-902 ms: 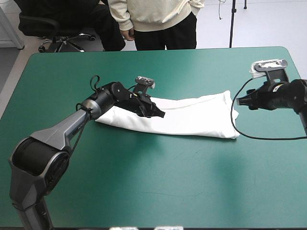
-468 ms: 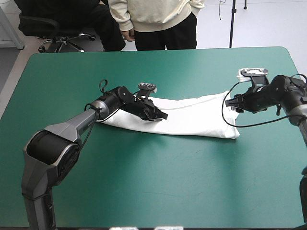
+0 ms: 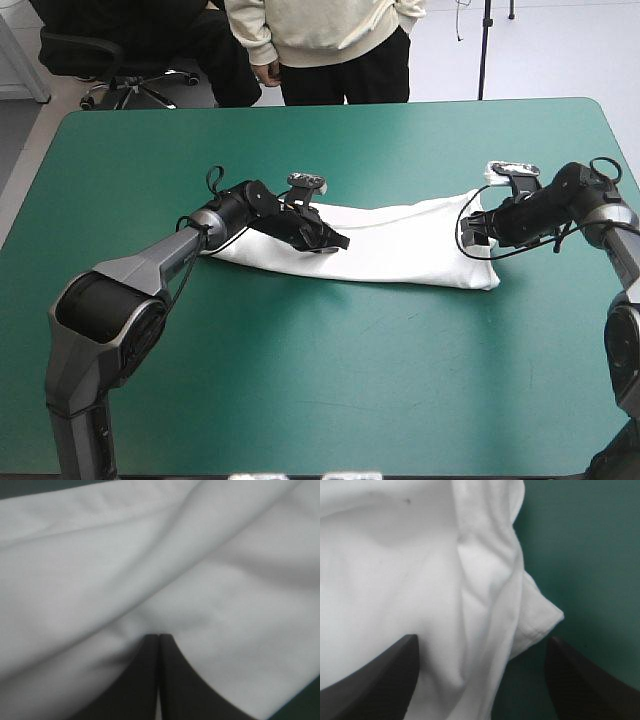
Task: Fold the cloth
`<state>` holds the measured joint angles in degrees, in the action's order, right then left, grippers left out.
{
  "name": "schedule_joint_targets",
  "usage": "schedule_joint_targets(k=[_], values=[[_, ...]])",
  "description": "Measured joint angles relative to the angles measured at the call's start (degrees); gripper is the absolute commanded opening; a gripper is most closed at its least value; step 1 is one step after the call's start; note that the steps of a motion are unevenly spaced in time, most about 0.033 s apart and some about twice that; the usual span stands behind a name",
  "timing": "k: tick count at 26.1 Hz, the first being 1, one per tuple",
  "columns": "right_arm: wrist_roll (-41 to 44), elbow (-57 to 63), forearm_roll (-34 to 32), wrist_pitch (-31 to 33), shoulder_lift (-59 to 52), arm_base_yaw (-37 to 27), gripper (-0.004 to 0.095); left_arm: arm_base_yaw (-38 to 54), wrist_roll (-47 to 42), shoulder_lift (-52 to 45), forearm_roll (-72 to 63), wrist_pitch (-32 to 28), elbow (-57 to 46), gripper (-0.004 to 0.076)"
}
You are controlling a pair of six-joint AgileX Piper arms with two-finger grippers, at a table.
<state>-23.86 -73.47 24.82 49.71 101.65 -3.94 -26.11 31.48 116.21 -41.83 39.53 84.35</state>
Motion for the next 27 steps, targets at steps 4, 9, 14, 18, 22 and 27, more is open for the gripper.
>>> schedule_joint_targets(k=[4,9,14,18,22,27], values=[[-0.09,0.00,-0.57,-0.83,3.04,0.00,0.0649,0.00,0.00,0.00,0.00,0.00,0.00,-0.0017],[-1.05,-0.44,-0.41,-1.13,3.75,-0.12,0.0345,0.00,0.00,0.05,0.00,0.00,0.00,-0.0017],[-6.90,-0.57,4.41,0.37,4.93,-0.36,-0.0012,0.00,0.00,0.05,0.00,0.00,0.00,-0.0017],[-13.07,-0.57,8.07,2.39,5.17,-0.42,-0.0017,0.00,0.00,0.05,0.00,-0.17,0.00,-0.0017],[-14.74,-1.18,9.72,3.56,3.96,-0.42,-0.0017,0.00,0.00,-0.06,0.47,-0.67,0.19,-0.0017],[-15.42,-5.43,13.95,7.18,-1.05,-0.20,-0.0011,0.00,-2.84,-5.75,12.23,-0.46,2.61,-0.0017]])
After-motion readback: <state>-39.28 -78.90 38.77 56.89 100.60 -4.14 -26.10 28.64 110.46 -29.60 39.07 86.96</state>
